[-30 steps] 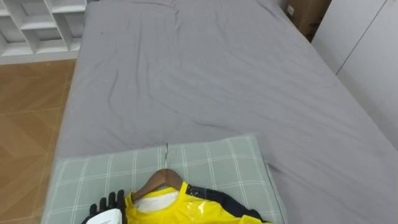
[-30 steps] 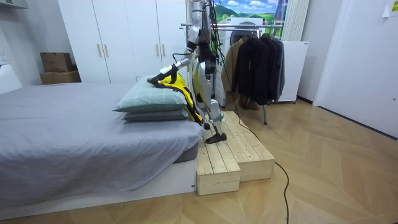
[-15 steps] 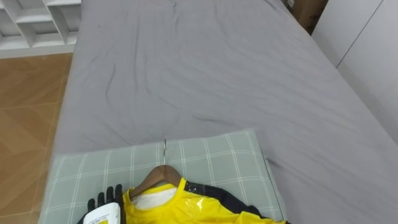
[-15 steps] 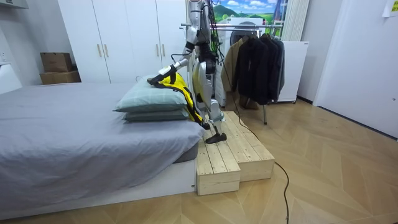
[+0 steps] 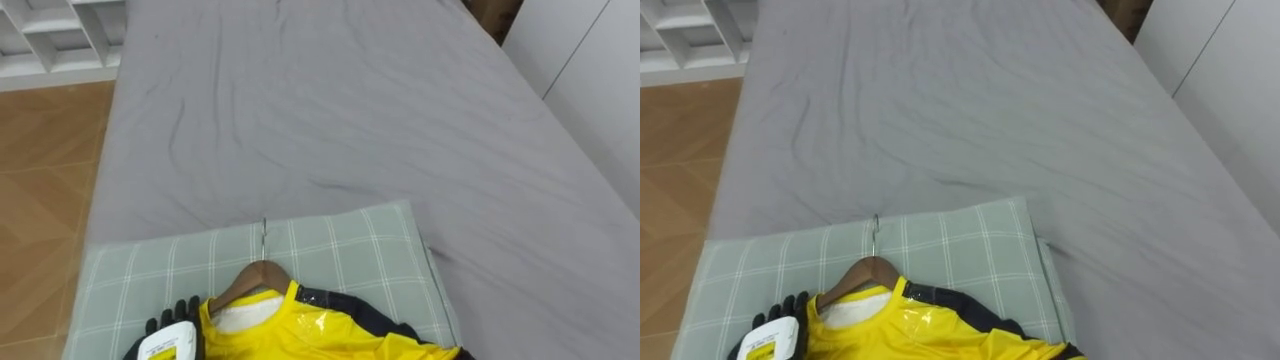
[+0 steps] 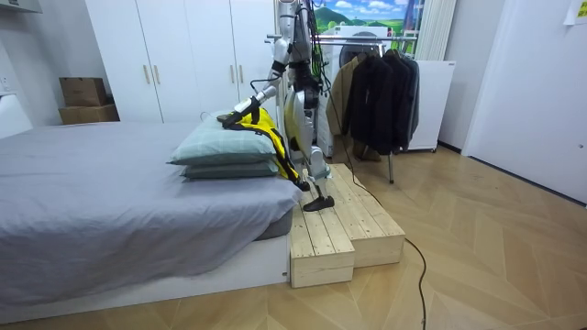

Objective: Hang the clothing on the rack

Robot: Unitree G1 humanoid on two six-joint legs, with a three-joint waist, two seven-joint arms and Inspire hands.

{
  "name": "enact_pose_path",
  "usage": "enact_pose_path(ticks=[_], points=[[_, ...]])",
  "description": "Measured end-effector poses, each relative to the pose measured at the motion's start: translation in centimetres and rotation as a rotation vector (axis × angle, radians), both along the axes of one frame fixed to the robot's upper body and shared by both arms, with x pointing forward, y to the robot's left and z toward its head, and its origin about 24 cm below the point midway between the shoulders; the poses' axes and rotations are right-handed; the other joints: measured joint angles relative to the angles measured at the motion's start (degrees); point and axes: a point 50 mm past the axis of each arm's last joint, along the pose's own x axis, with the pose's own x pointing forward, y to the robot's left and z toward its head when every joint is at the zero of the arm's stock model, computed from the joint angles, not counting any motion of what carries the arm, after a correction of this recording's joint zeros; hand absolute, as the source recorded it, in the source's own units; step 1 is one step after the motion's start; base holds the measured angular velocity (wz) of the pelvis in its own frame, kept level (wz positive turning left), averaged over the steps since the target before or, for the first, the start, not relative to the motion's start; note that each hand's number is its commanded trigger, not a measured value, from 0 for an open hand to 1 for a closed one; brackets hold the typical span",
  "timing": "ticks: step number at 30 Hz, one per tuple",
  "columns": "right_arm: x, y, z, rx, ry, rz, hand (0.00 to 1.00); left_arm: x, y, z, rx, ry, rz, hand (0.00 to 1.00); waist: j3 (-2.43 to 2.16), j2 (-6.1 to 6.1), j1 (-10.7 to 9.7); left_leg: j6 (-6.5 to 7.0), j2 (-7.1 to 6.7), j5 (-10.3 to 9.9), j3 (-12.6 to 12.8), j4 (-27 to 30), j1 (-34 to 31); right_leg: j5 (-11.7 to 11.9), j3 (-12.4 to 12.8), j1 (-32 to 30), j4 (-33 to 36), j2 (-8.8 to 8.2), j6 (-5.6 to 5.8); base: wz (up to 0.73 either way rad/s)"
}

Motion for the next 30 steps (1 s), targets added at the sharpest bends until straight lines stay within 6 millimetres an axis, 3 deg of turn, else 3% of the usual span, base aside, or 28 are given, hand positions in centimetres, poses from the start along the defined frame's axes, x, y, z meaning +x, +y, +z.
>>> enact_pose_path(ticks=[8,18,19,20,21,23,24,25,30], points=[[0.3,0.0,0.1,-0.001,-0.007,0.007,0.0,0.9,-0.1,0.4,-0.009,0.005,-0.01,0.0,0.0,-0.01,0.03,0.0,-0.04,0.0,0.0,0.57,-0.84,0.0,0.09,-0.76,0.43,-0.12,0.0,0.0],[0.7,0.1,0.2,0.001,-0.015,0.011,0.0,1.3,0.1,0.6,-0.014,0.022,-0.016,0.0,0.34,-0.09,0.0,0.0,-0.15,0.0,0.67,0.87,-0.97,-0.01,0.77,-1.19,0.73,-0.12,-0.01,-0.02],[0.7,0.1,0.2,0.001,-0.015,0.012,0.0,1.3,0.2,0.6,-0.012,0.023,-0.016,0.12,0.34,-0.1,0.01,0.0,-0.15,0.0,0.74,0.87,-0.97,-0.01,0.78,-1.22,0.73,-0.11,-0.01,-0.03],[0.7,0.1,0.2,0.0,-0.014,0.016,0.0,1.3,0.2,0.6,-0.011,0.023,-0.015,0.39,0.34,-0.1,0.02,0.0,-0.14,0.0,0.8,0.87,-0.97,-0.01,0.78,-1.25,0.73,-0.1,-0.01,-0.03],[0.7,0.1,0.2,0.0,-0.014,0.017,0.0,1.3,0.3,0.6,-0.01,0.023,-0.015,0.51,0.34,-0.09,0.03,0.0,-0.14,0.0,0.87,0.87,-0.98,-0.01,0.8,-1.28,0.72,-0.09,-0.01,0.0],[0.7,0.1,0.2,0.0,-0.014,0.017,0.0,1.3,0.3,0.6,-0.01,0.023,-0.015,0.62,0.34,-0.09,0.02,0.0,-0.14,0.0,0.91,0.87,-0.98,-0.01,0.81,-1.29,0.72,-0.08,-0.01,0.0],[0.7,0.1,0.2,0.0,-0.014,0.017,0.0,1.3,0.3,0.6,-0.01,0.023,-0.015,0.84,0.33,-0.09,0.02,0.0,-0.15,0.0,0.92,0.87,-0.98,-0.01,0.81,-1.3,0.72,-0.08,-0.01,0.0],[0.7,0.1,0.2,0.0,-0.014,0.017,0.0,1.4,0.3,0.7,-0.008,0.02,-0.015,0.98,0.33,-0.09,0.0,0.0,-0.15,0.0,0.93,0.88,-0.98,-0.01,0.78,-1.29,0.75,-0.09,-0.01,0.0],[0.7,0.1,0.2,0.004,-0.013,0.024,0.0,2.5,0.8,1.5,0.011,-0.027,-0.011,1.0,0.25,-0.24,0.04,0.01,-0.16,0.0,1.1,0.87,-0.83,-0.02,0.94,-1.7,1.73,-0.14,-0.02,-0.01]])
